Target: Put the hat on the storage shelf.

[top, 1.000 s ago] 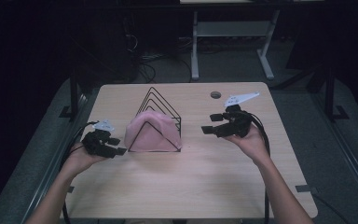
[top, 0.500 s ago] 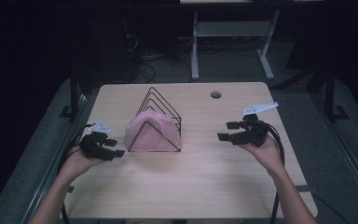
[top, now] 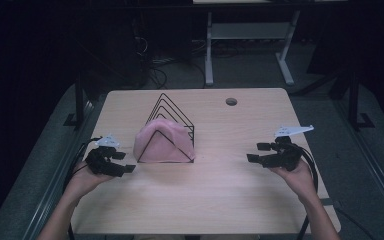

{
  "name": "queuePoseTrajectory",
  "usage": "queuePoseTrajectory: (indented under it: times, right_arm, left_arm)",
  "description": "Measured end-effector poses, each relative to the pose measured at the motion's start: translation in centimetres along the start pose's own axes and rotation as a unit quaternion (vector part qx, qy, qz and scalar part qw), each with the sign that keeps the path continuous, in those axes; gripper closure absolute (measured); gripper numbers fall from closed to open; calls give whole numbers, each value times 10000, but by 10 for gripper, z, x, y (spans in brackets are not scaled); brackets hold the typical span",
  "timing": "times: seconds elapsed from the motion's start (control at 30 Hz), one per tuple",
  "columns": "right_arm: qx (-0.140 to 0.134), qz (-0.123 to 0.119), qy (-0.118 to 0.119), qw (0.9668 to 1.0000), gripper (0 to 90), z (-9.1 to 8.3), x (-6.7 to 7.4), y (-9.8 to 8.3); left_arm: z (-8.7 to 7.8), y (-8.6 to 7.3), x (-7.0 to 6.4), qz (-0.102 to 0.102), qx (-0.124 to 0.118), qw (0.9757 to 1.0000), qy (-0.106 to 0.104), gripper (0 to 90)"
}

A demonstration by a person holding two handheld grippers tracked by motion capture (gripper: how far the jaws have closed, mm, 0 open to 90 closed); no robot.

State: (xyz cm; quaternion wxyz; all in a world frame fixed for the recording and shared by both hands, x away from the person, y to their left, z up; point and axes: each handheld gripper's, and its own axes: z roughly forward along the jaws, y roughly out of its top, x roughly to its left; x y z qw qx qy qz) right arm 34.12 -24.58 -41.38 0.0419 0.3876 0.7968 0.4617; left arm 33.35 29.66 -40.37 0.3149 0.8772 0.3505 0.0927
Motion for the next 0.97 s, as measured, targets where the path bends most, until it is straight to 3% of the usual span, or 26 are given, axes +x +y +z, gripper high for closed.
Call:
queuePoseTrajectory:
  times: [0.3, 0.67, 0.87, 0.97]
  right_arm:
    - [105, 144, -84, 9998, 264, -8, -4, -26]
    - [101, 371, -199, 9991, 264, -23, -8, -59]
    - [45, 389, -284, 9988, 244, -30, -4, -75]
    - [-117, 414, -323, 9986, 229, -36, 3, -85]
  left_arm:
    - [2, -10, -6, -70, -68, 9999, 55, 308]
    - [1, -26, -16, -232, -327, 9991, 109, 301]
    - [5, -39, -22, -367, -469, 9981, 137, 290]
    - [7, -45, -24, -378, -565, 9975, 188, 285]
